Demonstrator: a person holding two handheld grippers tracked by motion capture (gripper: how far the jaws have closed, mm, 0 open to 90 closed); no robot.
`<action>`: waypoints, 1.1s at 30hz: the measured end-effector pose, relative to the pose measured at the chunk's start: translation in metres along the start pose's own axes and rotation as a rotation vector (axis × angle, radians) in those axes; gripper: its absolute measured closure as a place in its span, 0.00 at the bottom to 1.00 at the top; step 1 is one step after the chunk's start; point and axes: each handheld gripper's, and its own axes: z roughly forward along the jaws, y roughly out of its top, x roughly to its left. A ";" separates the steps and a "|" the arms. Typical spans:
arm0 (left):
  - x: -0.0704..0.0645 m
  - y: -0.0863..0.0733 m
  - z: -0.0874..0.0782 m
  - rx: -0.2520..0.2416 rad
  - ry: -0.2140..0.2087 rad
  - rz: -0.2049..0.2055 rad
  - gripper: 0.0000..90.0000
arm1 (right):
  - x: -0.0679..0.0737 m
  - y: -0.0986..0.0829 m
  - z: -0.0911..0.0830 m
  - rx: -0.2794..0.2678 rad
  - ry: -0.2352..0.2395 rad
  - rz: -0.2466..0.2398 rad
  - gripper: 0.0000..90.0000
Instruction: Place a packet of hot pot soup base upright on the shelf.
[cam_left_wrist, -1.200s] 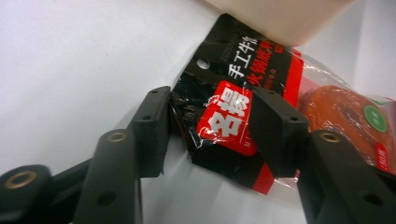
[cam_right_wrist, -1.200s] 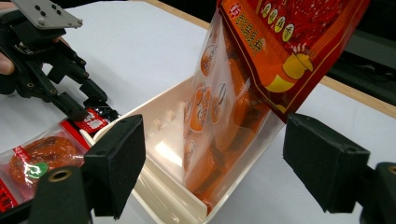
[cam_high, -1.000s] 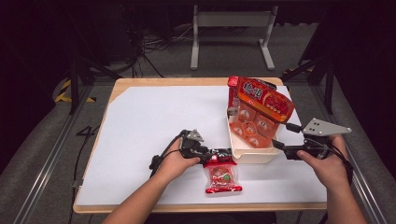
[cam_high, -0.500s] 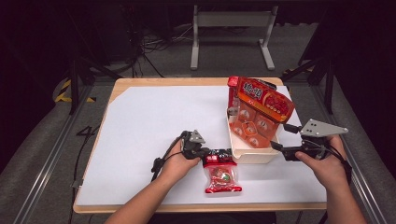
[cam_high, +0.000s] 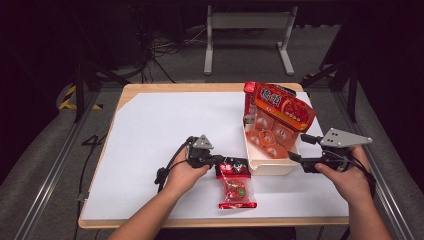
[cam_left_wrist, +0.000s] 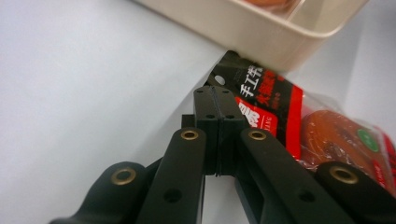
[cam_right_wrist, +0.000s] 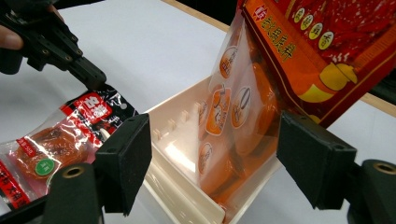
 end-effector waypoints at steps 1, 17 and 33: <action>-0.001 0.002 -0.006 -0.019 0.000 0.000 1.00 | 0.001 0.001 0.000 0.000 0.002 -0.002 0.30; -0.018 0.019 -0.049 -0.218 -0.058 0.054 1.00 | 0.012 0.008 0.006 0.006 0.068 -0.004 0.38; -0.045 0.032 -0.075 -0.299 -0.061 0.185 1.00 | 0.033 0.023 0.027 0.018 0.201 -0.071 0.43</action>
